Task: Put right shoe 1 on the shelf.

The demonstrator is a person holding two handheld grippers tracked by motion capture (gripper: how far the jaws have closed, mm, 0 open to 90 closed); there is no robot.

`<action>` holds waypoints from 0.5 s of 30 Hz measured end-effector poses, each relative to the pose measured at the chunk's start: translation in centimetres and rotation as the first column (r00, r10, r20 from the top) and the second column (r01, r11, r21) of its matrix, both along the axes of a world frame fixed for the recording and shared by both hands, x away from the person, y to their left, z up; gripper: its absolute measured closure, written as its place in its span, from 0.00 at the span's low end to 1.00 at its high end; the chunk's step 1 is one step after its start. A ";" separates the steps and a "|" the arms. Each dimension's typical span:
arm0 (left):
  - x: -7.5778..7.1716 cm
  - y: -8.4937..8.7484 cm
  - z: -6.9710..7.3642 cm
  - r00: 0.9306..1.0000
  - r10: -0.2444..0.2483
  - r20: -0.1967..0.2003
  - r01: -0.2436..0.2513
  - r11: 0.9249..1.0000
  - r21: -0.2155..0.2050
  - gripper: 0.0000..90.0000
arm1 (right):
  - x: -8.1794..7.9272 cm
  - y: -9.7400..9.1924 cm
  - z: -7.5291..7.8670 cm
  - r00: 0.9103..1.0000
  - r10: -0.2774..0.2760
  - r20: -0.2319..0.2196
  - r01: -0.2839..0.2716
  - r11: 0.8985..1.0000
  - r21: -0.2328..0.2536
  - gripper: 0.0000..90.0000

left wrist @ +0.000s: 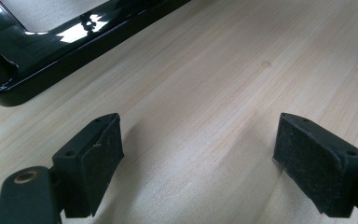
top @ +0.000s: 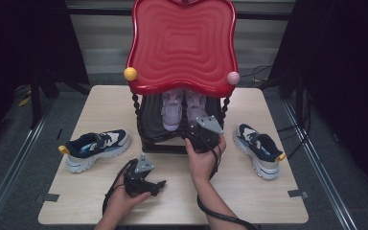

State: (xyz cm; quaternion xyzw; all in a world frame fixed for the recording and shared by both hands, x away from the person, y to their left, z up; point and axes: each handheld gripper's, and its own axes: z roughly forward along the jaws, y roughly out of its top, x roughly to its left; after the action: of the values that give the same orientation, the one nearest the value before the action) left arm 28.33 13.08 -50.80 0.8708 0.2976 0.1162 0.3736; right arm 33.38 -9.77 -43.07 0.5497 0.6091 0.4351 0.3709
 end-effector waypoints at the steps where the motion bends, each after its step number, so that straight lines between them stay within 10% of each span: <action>1: 0.0 0.0 0.0 1.000 0.000 0.000 0.000 1.000 -0.003 0.17 | 0.0 0.0 0.0 1.000 0.003 -0.001 -0.003 1.000 0.000 0.33; 15: 0.1 -0.1 0.0 1.000 0.001 0.000 -0.001 1.000 -0.001 0.17 | 0.1 -0.1 0.2 1.000 0.003 0.000 -0.003 0.998 0.059 0.40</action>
State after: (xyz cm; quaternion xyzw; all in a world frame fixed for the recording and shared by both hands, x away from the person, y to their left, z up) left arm 28.39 13.03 -50.80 0.8705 0.2980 0.1163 0.3740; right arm 33.45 -9.91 -42.91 0.5594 0.5970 0.4532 0.3538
